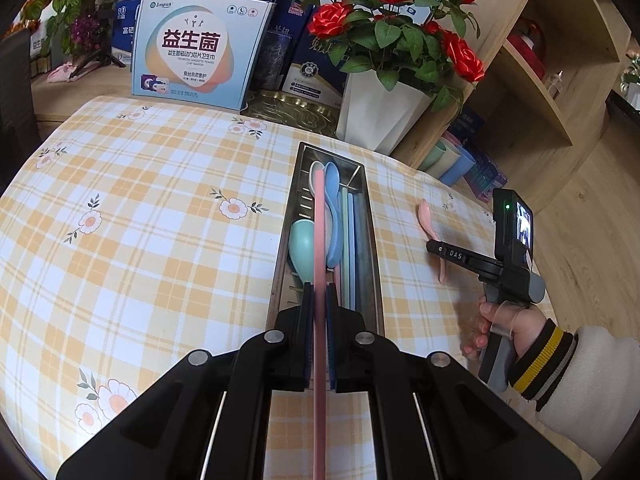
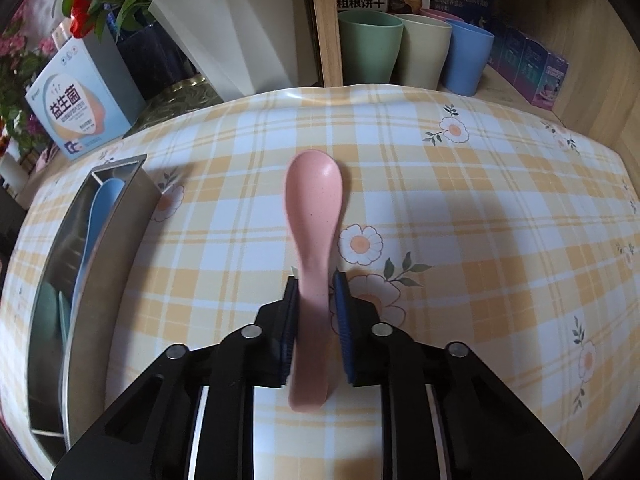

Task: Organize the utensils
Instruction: 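Lower the pink chopstick into the tray and open the left gripper while the right gripper lifts the pink spoon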

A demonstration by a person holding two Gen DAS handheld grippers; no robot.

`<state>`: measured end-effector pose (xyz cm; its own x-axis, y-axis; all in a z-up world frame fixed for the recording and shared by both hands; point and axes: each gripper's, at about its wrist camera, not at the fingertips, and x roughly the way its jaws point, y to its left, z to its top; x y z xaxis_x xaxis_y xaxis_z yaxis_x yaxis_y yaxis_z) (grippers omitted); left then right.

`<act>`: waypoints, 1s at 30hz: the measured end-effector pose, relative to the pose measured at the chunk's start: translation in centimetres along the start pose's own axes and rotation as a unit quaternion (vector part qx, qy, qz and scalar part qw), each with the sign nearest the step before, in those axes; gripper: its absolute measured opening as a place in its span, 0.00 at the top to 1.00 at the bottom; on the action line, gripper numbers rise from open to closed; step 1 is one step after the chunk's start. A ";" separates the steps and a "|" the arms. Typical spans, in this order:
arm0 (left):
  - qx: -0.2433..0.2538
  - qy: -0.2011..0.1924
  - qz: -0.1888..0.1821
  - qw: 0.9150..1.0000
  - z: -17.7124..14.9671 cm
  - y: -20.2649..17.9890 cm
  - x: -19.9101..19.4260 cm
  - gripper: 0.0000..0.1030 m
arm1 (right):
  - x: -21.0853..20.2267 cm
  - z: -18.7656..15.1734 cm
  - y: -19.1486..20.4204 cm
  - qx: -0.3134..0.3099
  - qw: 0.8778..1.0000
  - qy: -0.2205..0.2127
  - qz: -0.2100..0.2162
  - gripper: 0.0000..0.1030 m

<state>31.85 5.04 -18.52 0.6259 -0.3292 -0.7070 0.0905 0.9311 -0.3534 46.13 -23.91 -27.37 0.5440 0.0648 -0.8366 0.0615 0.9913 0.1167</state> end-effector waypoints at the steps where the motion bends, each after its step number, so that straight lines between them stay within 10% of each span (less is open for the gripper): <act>1: 0.000 0.001 0.000 1.000 0.0 0.0 0.0 0.95 | 0.0 0.0 0.0 -0.003 1.000 0.001 0.000 0.86; 30: -0.002 0.034 -0.020 0.999 1.5 -1.5 2.3 0.95 | -7.9 -9.4 -3.1 0.081 0.992 -0.044 0.092 0.87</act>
<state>34.37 3.17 -18.69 0.5678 -0.3767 -0.7319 0.1109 0.9161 -0.3854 33.77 -26.42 -26.21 0.6295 0.2251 -0.7437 0.0837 0.9319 0.3529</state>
